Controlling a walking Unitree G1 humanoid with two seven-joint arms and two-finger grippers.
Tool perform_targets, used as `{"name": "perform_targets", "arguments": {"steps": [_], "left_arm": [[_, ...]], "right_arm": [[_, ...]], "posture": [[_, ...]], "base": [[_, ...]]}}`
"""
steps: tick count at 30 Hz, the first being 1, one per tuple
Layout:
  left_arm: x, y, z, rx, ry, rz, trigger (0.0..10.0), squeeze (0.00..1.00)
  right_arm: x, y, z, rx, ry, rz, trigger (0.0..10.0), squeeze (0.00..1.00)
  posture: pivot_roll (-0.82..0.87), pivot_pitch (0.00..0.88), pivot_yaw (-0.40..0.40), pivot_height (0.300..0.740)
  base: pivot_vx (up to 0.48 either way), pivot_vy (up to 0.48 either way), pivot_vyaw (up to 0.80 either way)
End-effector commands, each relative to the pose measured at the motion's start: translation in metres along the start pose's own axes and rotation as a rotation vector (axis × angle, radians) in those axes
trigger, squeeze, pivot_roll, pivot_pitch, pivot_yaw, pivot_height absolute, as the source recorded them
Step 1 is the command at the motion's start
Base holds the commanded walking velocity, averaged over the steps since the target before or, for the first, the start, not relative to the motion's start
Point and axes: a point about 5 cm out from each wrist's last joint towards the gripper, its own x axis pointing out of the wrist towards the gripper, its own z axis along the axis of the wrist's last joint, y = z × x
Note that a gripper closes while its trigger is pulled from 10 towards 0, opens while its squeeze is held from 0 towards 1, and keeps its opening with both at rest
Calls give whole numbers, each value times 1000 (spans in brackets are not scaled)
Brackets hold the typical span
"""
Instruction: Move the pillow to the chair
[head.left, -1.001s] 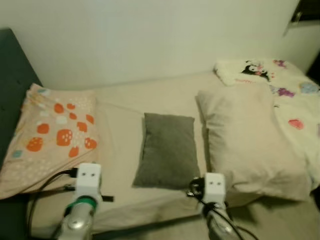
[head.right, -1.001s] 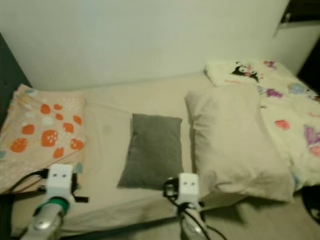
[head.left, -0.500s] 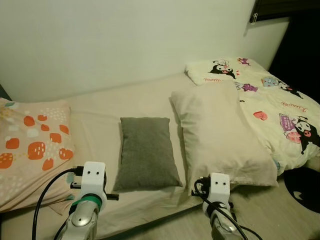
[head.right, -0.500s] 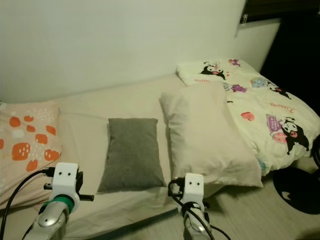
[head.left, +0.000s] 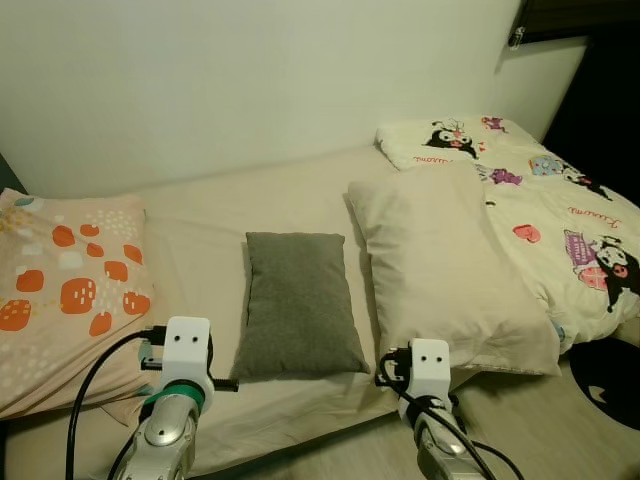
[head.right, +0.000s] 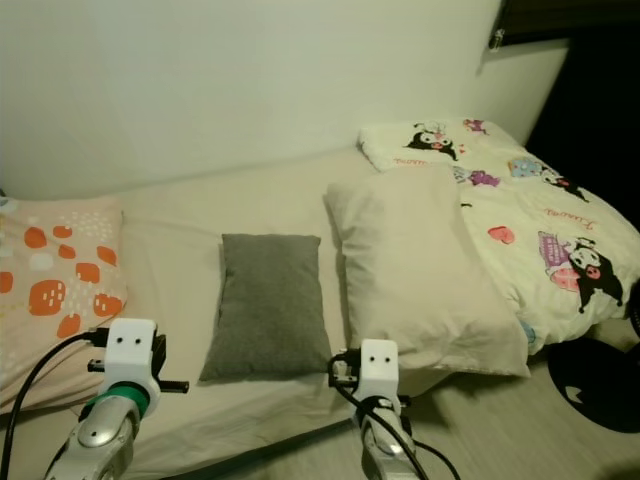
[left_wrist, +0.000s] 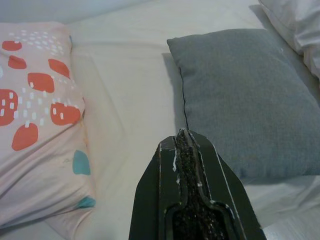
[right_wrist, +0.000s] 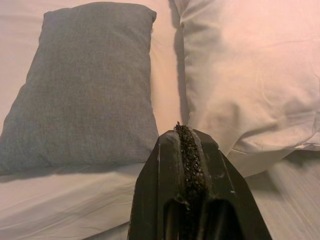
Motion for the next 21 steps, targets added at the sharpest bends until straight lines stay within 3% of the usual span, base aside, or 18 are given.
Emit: {"name": "perform_targets", "arguments": {"steps": [1, 5, 7, 21], "left_arm": [[0, 1, -6, 1, 20, 4, 10000, 0], [0, 2, -5, -4, 12, 3, 10000, 0], [0, 3, -4, -6, 9, 4, 10000, 0], [-1, 5, -5, -12, 10, 10, 10000, 0]], "right_arm": [[0, 4, -4, -13, 14, 15, 10000, 0], [-1, 5, -6, -20, 24, 24, 10000, 0], [-2, 4, -9, 16, 32, 9, 10000, 0], [-2, 5, -10, 11, 36, 11, 10000, 0]], "posture": [[47, 14, 95, 740], [51, 18, 93, 740], [53, 19, 92, 740], [59, 22, 93, 740]], "base": [[0, 0, 0], [276, 0, 800], [317, 0, 0], [329, 0, 0]]}}
